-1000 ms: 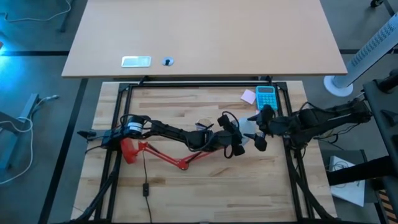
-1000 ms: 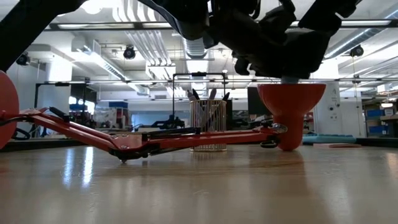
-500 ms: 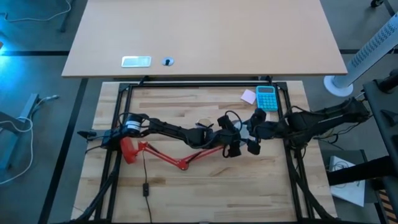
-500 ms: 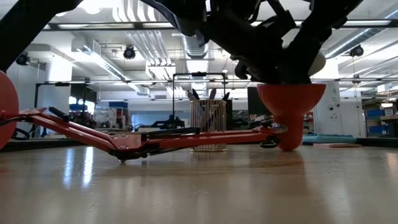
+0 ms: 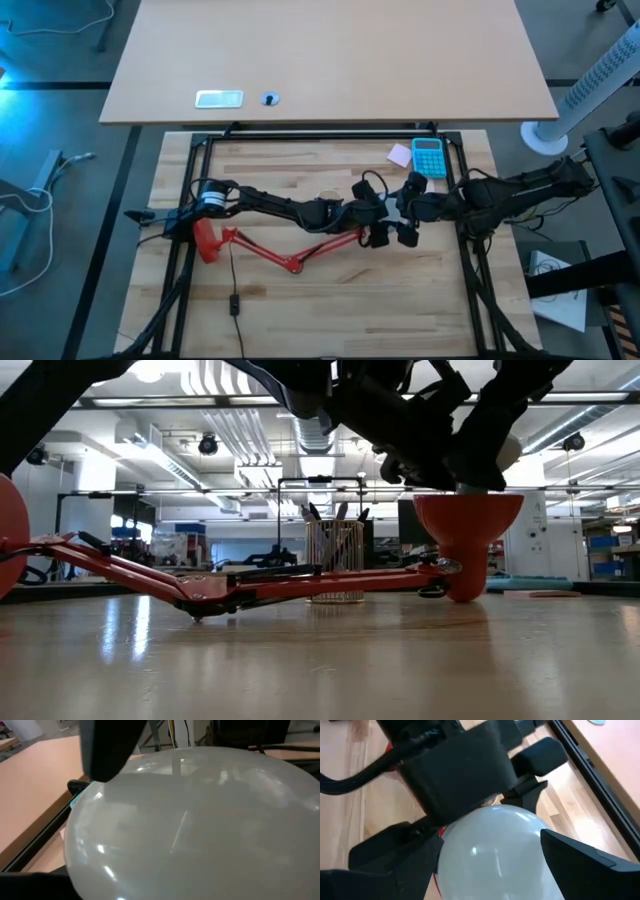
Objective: Screw lightbulb
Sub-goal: Insert the light bulb into the lamp
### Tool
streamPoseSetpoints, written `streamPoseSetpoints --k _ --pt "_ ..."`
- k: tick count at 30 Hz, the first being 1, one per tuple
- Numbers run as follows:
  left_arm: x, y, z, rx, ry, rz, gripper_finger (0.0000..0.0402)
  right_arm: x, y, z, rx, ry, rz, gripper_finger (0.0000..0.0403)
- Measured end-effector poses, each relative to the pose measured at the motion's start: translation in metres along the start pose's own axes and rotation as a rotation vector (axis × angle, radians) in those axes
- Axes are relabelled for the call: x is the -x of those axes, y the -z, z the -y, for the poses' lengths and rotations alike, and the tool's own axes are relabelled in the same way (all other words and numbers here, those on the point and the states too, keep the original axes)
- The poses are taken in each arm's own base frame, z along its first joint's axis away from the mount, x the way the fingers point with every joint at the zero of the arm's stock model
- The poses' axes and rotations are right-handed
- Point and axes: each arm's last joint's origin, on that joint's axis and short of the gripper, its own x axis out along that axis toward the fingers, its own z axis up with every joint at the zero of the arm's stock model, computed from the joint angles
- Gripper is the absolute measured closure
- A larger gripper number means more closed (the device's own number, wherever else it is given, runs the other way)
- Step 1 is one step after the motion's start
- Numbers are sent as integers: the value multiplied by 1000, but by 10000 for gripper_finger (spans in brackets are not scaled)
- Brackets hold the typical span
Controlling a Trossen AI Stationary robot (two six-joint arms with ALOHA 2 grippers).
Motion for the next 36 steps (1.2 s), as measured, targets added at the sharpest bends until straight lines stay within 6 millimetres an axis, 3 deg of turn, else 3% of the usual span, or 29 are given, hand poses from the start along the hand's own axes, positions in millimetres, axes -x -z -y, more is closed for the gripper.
streamPoseSetpoints --k 19,36 --pt "-11 10 -9 -16 -18 -17 103 -18 5 -5 87 27 -25 64" --pt "16 -1 -12 -144 87 -188 103 -23 5 -9 44 -21 -1 64"
